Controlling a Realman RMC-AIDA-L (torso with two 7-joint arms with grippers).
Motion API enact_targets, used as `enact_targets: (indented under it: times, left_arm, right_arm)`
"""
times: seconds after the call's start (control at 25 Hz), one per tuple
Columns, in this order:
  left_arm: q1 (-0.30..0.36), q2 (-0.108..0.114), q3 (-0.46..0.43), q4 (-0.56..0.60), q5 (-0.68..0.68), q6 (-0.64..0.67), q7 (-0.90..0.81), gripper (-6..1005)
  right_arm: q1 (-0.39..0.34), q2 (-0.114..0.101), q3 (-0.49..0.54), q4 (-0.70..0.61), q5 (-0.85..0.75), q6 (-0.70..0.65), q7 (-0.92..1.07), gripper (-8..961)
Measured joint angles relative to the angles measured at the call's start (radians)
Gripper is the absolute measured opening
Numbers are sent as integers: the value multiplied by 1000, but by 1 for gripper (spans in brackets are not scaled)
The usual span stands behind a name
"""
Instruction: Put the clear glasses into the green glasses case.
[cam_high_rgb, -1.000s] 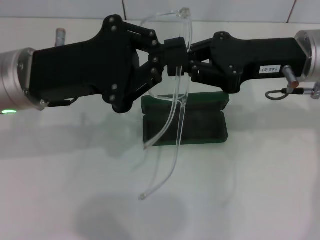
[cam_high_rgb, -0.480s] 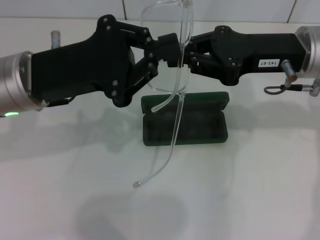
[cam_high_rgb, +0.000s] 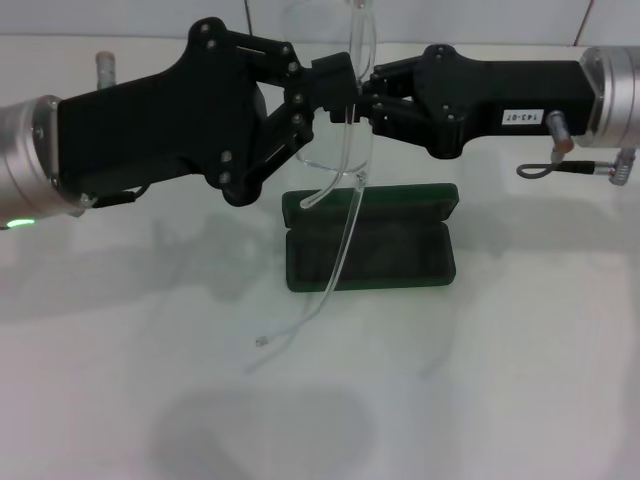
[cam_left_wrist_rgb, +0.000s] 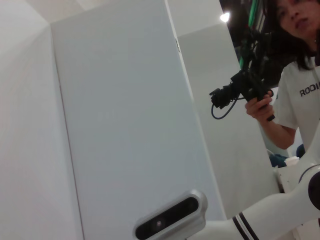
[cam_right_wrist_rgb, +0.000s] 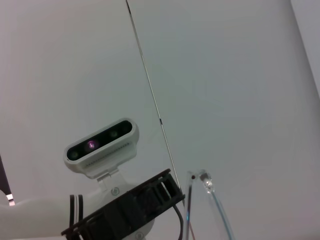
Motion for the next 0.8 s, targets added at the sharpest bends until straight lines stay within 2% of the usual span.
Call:
enact_targets:
  times: [0.8]
  left_arm:
    - [-6,-1,5,-29,-2,-44,35,26]
  right_arm:
    - [32,6,-91,2,55,41,-8,95]
